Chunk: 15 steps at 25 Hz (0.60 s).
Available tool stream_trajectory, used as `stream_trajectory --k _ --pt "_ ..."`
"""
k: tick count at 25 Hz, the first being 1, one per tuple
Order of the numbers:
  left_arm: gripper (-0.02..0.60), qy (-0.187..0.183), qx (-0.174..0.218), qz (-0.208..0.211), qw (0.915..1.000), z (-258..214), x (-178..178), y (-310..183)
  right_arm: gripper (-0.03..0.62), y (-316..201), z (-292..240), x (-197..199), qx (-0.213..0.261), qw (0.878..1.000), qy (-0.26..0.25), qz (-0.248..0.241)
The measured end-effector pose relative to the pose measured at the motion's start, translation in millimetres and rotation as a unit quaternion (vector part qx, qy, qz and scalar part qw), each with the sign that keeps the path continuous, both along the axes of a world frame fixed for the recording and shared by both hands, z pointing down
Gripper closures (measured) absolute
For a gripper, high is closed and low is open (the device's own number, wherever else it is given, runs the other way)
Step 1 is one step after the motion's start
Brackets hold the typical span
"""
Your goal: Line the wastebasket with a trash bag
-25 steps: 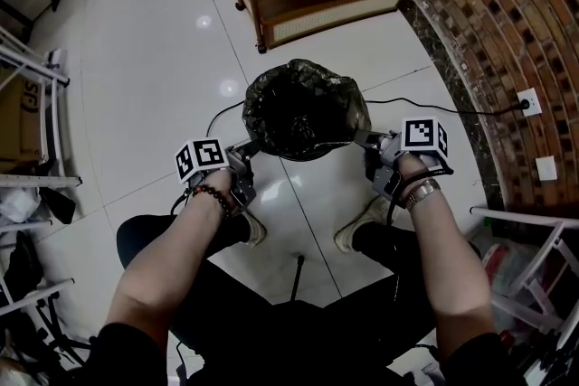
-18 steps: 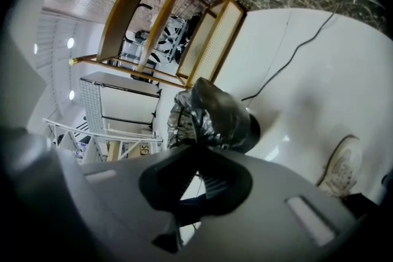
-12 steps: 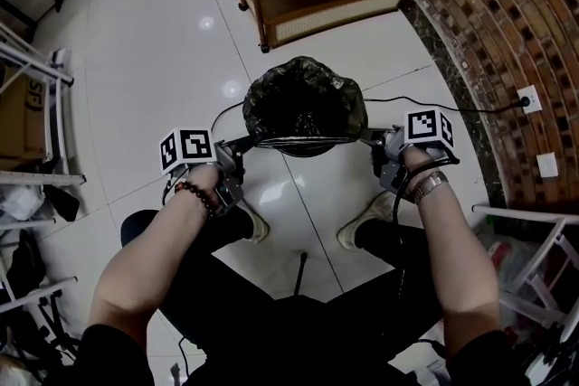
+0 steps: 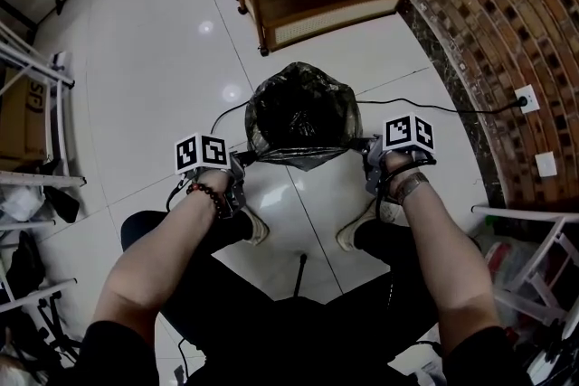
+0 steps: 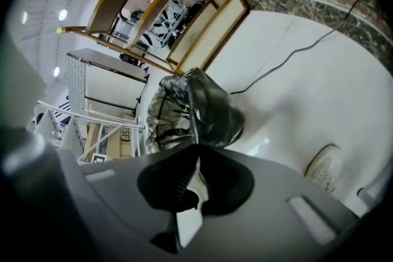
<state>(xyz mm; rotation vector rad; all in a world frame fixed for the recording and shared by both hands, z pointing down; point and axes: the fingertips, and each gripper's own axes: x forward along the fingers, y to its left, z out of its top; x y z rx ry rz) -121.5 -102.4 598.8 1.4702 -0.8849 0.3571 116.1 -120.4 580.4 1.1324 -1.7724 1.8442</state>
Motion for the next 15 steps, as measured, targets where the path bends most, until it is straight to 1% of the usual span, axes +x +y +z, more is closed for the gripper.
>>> stream_trajectory --k 3,4,6,8,10,12,14,15 --pt "0.580 -0.012 -0.001 0.005 0.9999 14 -2 -4 0.551 -1 15 -2 -0.002 1.000 0.003 0.003" --pt "0.567 -0.012 -0.001 0.007 0.9999 16 -1 -6 0.541 -2 19 -2 -0.001 1.000 0.003 0.005" --pt "0.505 -0.009 0.000 0.013 0.9999 20 1 -9 0.497 -4 24 -1 0.003 1.000 0.002 0.007" --pt "0.397 -0.010 0.001 0.021 0.9997 21 1 -12 0.440 -7 27 -1 0.009 1.000 0.004 0.001" --pt "0.375 -0.020 0.008 0.026 0.9994 20 -4 -15 0.406 -8 27 3 0.019 1.000 0.015 -0.013" --pt "0.351 -0.038 0.025 0.028 0.9986 12 -13 -21 0.388 -10 20 13 0.036 0.998 0.037 -0.033" --pt "0.331 -0.067 0.059 0.033 0.9954 -3 -22 -33 0.385 -18 6 27 0.068 0.994 0.068 -0.049" --pt "0.327 -0.084 0.080 0.037 0.9925 -11 -27 -42 0.385 -25 -3 33 0.088 0.991 0.084 -0.054"
